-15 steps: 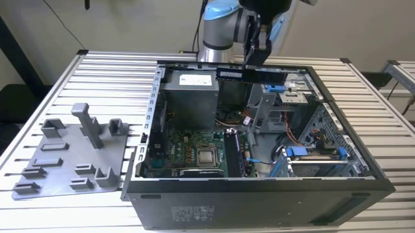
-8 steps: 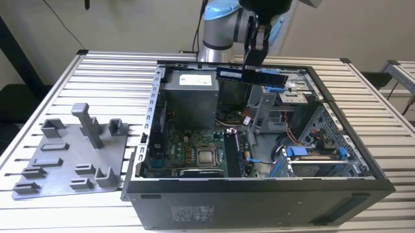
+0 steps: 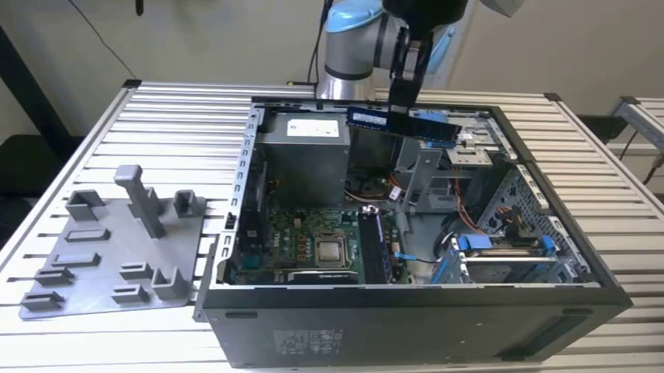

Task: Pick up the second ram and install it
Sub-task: 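Insert the second ram into the second slot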

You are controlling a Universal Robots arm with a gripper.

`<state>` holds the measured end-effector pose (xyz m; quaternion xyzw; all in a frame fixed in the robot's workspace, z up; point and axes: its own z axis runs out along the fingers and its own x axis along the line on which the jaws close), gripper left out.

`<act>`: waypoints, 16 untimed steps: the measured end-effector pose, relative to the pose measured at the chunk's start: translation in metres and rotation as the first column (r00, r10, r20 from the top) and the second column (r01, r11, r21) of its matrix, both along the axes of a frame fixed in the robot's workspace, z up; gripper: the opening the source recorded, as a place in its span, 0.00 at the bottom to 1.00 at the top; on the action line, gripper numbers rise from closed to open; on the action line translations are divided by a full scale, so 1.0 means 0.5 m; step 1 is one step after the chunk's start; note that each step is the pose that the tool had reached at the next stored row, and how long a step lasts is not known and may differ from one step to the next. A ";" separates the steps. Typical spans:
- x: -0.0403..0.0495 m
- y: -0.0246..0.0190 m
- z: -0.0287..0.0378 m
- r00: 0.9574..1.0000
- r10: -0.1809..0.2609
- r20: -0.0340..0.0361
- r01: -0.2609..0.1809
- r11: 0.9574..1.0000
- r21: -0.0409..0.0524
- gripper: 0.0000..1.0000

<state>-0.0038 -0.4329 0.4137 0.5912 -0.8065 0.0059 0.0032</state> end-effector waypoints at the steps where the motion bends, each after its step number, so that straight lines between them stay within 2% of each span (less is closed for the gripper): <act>1: 0.000 0.0000 0.000 1.000 -0.012 0.000 0.012 1.000 -0.001 0.14; 5: 0.000 0.0000 -0.001 0.998 -0.061 0.000 0.061 0.998 -0.002 0.14; 8: 0.000 0.0001 -0.002 0.995 -0.105 0.000 0.105 0.995 -0.002 0.14; 13: 0.000 0.0000 -0.003 0.985 -0.171 0.000 0.171 0.985 -0.002 0.14; 16: 0.000 0.0000 -0.003 0.978 -0.207 0.000 0.207 0.978 -0.002 0.14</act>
